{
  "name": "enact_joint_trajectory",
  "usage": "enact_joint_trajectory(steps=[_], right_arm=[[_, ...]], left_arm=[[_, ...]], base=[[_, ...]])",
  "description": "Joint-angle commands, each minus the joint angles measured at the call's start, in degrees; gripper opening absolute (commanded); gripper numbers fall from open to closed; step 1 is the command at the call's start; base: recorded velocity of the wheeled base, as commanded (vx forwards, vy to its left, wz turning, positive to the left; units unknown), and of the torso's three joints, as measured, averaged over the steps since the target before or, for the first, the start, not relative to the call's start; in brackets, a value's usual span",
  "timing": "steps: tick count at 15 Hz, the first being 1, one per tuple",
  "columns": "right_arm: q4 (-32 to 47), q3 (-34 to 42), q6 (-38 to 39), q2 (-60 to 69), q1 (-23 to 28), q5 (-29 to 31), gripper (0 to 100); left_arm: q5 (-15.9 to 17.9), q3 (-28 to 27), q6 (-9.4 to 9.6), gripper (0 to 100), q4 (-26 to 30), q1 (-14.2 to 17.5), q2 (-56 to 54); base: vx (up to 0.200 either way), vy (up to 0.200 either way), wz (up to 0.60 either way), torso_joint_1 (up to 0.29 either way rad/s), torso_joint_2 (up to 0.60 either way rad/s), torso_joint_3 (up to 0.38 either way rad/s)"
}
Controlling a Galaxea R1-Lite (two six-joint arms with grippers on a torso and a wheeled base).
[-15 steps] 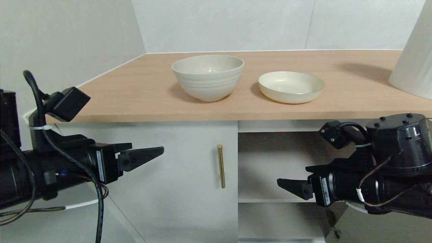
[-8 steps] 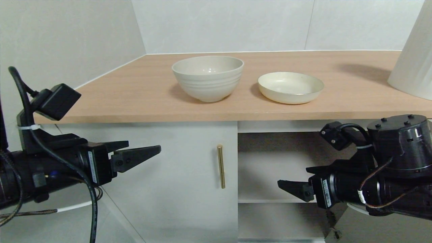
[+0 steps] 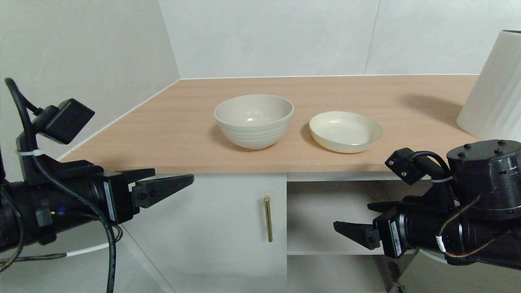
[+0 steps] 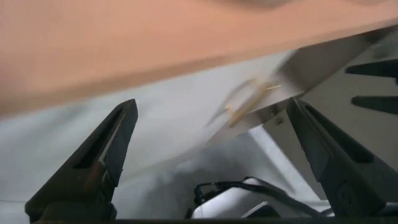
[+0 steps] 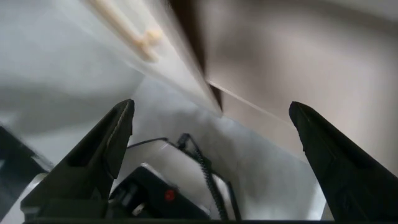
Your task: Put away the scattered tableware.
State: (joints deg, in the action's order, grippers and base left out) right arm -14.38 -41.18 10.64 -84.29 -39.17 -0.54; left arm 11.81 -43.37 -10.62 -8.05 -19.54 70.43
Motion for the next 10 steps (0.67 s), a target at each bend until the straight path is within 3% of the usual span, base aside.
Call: enact_joint_trajectory(steps=[1, 10], right_arm=[[0.1, 0.1, 0.0, 0.4, 0.1, 0.0, 100], [0.0, 0.2, 0.0, 0.4, 0.1, 0.0, 100]], left_arm=[[0.0, 0.0, -0.02, 100, 0.0, 0.0, 0.3], [0.1, -0.1, -0.19, 100, 0.0, 0.0, 2.9]], base=[[0.000, 0.000, 0.00, 0.159, -0.52, -0.281], [0.000, 0.000, 0.00, 0.194, -0.48, -0.289]])
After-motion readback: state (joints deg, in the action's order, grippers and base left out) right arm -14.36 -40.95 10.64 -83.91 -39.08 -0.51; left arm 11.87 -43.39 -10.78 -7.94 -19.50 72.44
